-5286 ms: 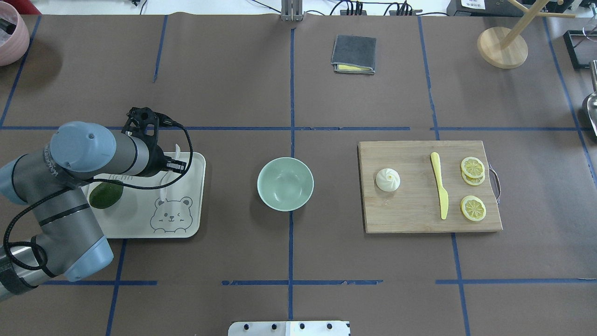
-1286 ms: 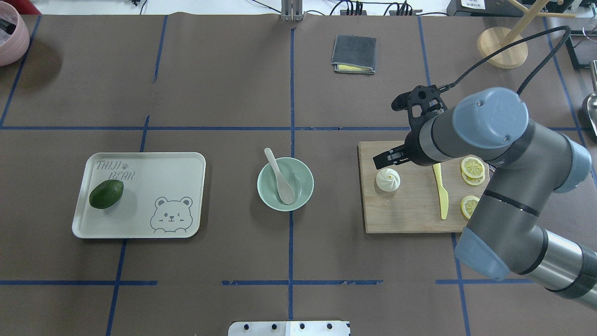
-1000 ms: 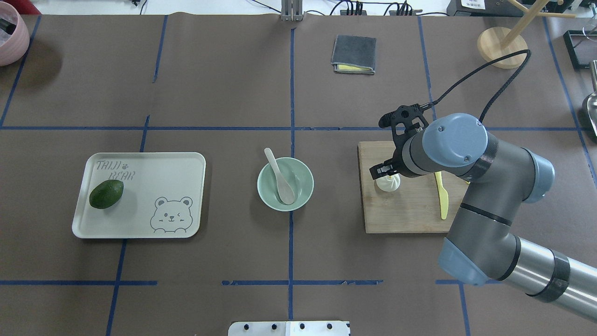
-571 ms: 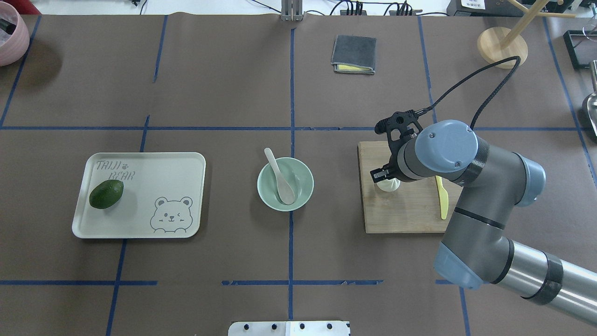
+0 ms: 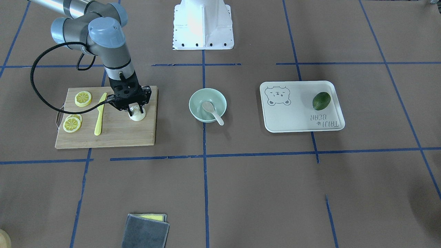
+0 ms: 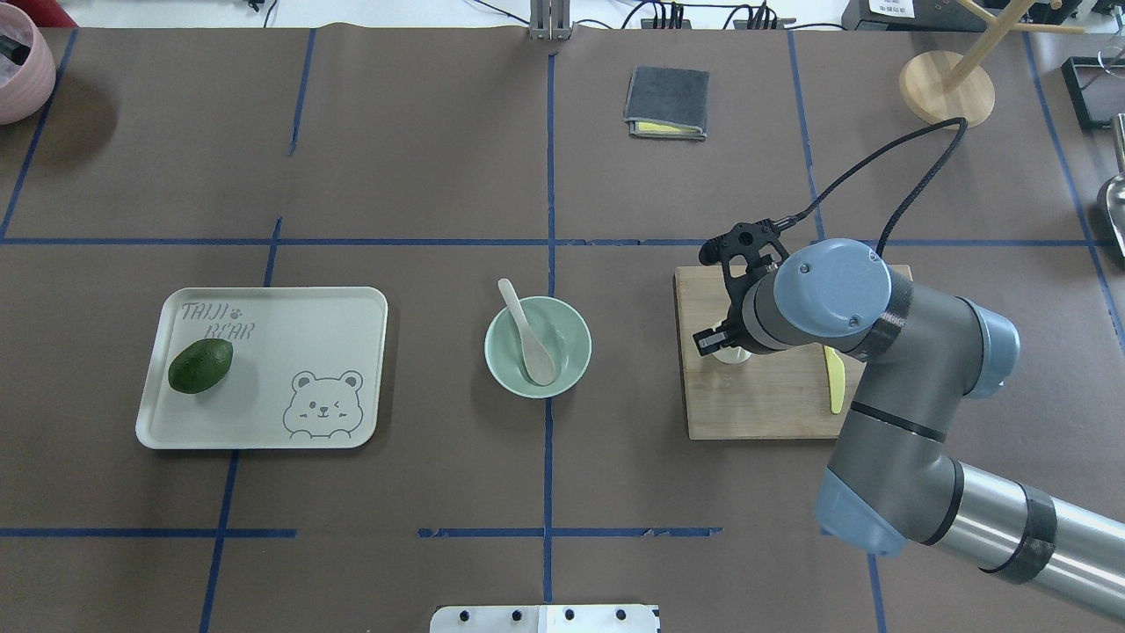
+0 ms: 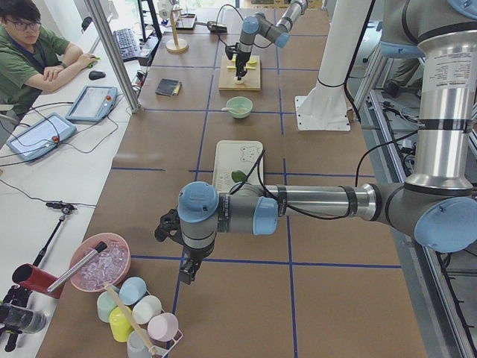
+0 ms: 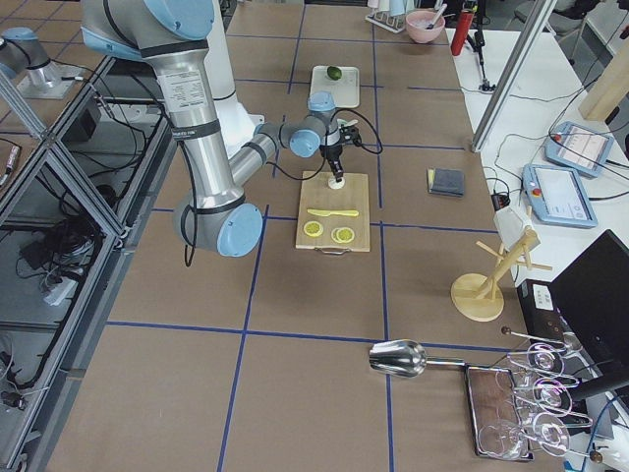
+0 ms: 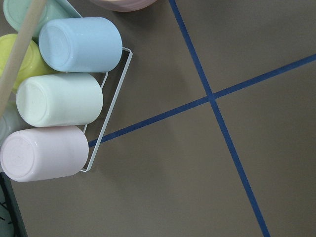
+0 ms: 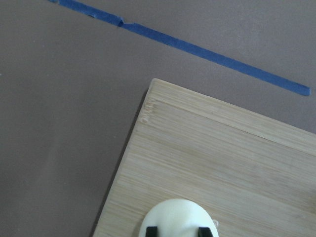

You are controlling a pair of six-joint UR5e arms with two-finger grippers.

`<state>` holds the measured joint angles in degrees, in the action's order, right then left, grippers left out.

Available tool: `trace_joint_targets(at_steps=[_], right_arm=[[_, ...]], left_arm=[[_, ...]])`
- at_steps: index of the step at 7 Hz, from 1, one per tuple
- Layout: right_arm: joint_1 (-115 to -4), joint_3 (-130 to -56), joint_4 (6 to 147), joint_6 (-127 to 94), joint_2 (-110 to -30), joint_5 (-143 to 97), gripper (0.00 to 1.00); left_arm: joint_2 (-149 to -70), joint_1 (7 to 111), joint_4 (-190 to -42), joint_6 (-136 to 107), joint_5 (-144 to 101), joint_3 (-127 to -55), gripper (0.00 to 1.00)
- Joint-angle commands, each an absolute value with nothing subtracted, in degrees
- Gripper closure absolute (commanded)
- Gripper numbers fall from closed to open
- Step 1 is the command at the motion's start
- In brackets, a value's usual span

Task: Put spoon and bun in bowl

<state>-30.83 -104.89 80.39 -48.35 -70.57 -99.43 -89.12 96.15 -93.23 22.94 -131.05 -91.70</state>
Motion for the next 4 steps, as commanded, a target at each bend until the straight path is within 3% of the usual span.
trace_joint_targets(at_steps=[1, 4], right_arm=[[-30.76, -105.12, 80.33, -48.34, -70.58, -99.4, 1.0], [-30.76, -107.21, 80.42, -48.6, -70.14, -99.49, 1.0]], left_arm=[[-89.12, 96.15, -93.16, 22.94, -131.04, -91.76, 0.0], [-89.12, 96.15, -93.16, 22.94, -131.13, -91.76, 0.0]])
